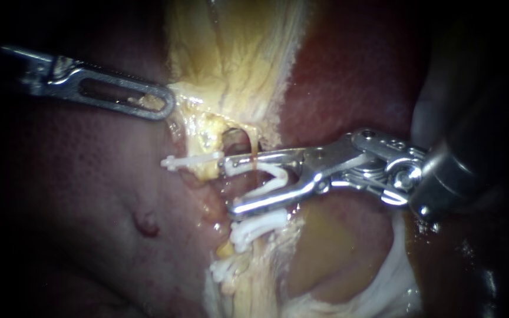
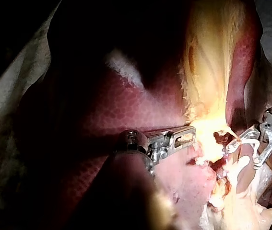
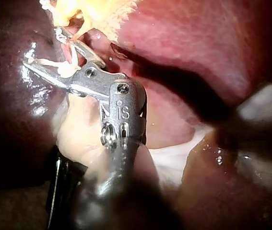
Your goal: Clipping third clip right tube
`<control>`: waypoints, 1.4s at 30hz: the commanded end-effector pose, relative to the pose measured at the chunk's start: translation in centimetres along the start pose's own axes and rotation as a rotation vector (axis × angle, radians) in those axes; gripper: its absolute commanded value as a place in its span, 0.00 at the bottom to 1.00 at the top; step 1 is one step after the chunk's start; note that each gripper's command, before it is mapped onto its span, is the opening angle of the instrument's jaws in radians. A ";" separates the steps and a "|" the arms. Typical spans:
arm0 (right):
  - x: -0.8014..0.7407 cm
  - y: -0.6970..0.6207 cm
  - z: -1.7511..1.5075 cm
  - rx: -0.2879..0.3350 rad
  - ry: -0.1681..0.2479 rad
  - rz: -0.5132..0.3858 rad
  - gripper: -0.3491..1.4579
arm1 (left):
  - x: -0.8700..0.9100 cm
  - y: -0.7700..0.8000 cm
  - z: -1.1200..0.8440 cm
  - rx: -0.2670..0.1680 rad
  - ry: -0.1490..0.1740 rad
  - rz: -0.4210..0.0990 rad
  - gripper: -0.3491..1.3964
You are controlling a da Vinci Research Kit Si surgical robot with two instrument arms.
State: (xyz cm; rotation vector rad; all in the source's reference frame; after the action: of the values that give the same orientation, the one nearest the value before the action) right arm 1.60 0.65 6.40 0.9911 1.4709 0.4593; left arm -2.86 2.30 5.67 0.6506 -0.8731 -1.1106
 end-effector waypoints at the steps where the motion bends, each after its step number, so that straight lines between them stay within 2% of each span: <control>1: 0.01 -0.01 0.00 0.001 -0.002 0.000 0.47 | 0.00 0.00 0.00 0.000 0.000 0.000 0.00; 14: 0.03 -0.03 0.01 0.009 -0.004 0.001 0.47 | 0.00 0.00 0.00 0.000 0.000 0.000 0.00; 22: 0.02 -0.04 -0.06 -0.006 0.005 0.048 0.45 | 0.00 0.00 0.00 0.000 0.000 0.000 0.00; 35: 0.00 0.00 -0.16 -0.025 -0.009 0.062 0.37 | 0.00 0.00 0.00 0.000 0.000 0.000 0.00; 42: -0.01 -0.01 -0.19 -0.022 -0.010 0.062 0.26 | 0.00 0.00 0.01 0.000 0.000 0.000 0.00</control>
State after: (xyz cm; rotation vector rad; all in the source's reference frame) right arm 1.41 0.68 6.43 1.0226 1.4258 0.5141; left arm -2.86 2.30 5.67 0.6506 -0.8733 -1.1105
